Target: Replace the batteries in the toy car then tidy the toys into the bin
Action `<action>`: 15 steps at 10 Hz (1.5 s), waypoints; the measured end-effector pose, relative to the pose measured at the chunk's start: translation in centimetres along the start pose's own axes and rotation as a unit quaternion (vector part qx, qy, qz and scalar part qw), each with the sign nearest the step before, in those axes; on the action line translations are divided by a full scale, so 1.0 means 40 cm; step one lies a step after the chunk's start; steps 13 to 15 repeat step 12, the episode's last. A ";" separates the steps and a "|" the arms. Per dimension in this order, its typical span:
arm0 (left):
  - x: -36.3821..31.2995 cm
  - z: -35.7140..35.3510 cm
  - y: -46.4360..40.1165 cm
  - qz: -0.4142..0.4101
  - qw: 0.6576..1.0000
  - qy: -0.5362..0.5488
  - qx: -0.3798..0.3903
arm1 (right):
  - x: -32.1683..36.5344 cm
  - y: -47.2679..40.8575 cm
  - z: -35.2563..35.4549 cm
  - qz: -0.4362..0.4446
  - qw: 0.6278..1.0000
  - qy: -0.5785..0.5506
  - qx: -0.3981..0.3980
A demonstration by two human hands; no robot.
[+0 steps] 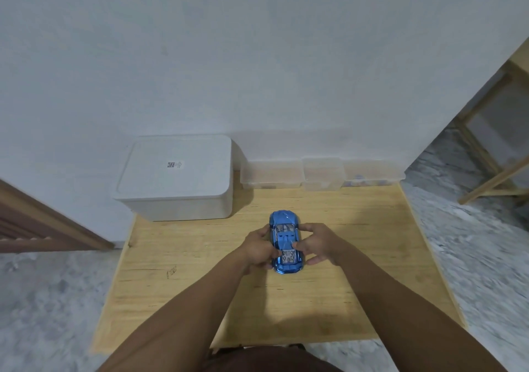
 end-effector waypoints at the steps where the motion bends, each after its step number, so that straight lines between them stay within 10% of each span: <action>1: -0.019 0.013 -0.007 -0.009 1.000 0.014 -0.009 | 0.017 -0.022 -0.003 0.005 1.000 -0.005 -0.013; 10: -0.069 0.032 -0.041 0.011 0.998 0.051 -0.035 | 0.050 -0.101 0.022 -0.012 1.000 0.013 -0.015; 12: -0.021 0.069 -0.029 -0.043 0.965 -0.041 -0.254 | 0.009 -0.093 0.056 0.019 0.987 0.126 -0.101; 15: -0.021 0.069 -0.029 -0.043 0.965 -0.041 -0.254 | 0.009 -0.093 0.056 0.019 0.987 0.126 -0.101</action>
Point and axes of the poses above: each hand's wrist, its own y-axis away from the middle knuckle, its own z-axis out of the back of the hand, x = y × z, the point moved 4 cm from there along -y, towards the middle knuckle, and after that the axes turned 15 degrees about z, right-handed, at the moved point
